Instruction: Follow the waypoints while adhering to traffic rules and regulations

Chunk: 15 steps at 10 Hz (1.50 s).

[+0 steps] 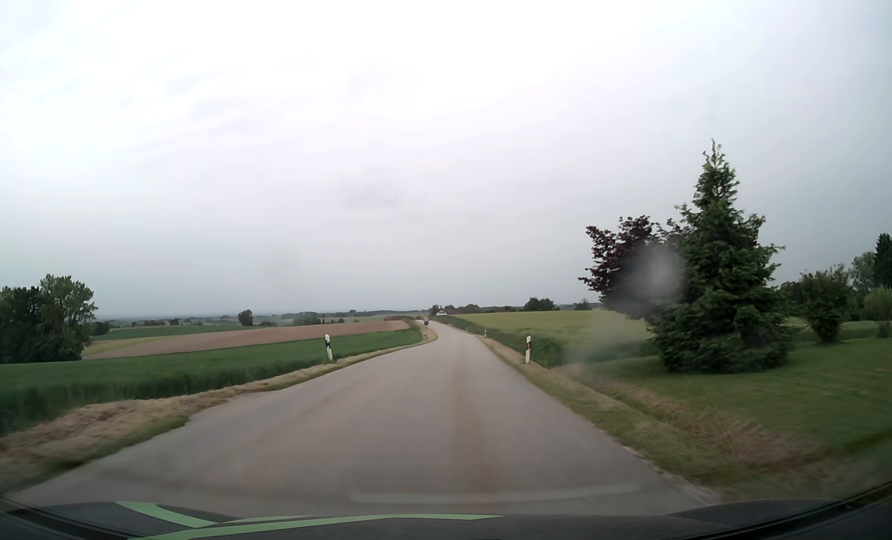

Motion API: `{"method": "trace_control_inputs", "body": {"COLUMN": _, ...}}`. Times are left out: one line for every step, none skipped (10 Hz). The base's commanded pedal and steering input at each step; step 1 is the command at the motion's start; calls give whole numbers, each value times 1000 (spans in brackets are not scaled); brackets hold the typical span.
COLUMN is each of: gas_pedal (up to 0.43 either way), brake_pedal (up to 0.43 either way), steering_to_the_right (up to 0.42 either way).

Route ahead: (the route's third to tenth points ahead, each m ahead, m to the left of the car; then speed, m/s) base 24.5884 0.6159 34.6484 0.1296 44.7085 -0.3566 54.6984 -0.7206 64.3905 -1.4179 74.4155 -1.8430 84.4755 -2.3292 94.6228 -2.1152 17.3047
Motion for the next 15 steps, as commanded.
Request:
{"method": "trace_control_inputs", "body": {"gas_pedal": 79, "brake_pedal": 0, "steering_to_the_right": 15}}
{"method": "trace_control_inputs", "body": {"gas_pedal": 79, "brake_pedal": 0, "steering_to_the_right": 15}}
{"method": "trace_control_inputs", "body": {"gas_pedal": 79, "brake_pedal": 0, "steering_to_the_right": 12}}
{"method": "trace_control_inputs", "body": {"gas_pedal": 79, "brake_pedal": 0, "steering_to_the_right": 10}}
{"method": "trace_control_inputs", "body": {"gas_pedal": 79, "brake_pedal": 0, "steering_to_the_right": 9}}
{"method": "trace_control_inputs", "body": {"gas_pedal": 79, "brake_pedal": 0, "steering_to_the_right": 8}}
{"method": "trace_control_inputs", "body": {"gas_pedal": 79, "brake_pedal": 0, "steering_to_the_right": 8}}
{"method": "trace_control_inputs", "body": {"gas_pedal": 79, "brake_pedal": 0, "steering_to_the_right": 7}}
{"method": "trace_control_inputs", "body": {"gas_pedal": 79, "brake_pedal": 0, "steering_to_the_right": 5}}
{"method": "trace_control_inputs", "body": {"gas_pedal": 79, "brake_pedal": 0, "steering_to_the_right": 5}}
{"method": "trace_control_inputs", "body": {"gas_pedal": 79, "brake_pedal": 0, "steering_to_the_right": 4}}
{"method": "trace_control_inputs", "body": {"gas_pedal": 79, "brake_pedal": 0, "steering_to_the_right": 4}}
{"method": "trace_control_inputs", "body": {"gas_pedal": 79, "brake_pedal": 0, "steering_to_the_right": 4}}
{"method": "trace_control_inputs", "body": {"gas_pedal": 79, "brake_pedal": 0, "steering_to_the_right": 4}}
{"method": "trace_control_inputs", "body": {"gas_pedal": 79, "brake_pedal": 0, "steering_to_the_right": 1}}
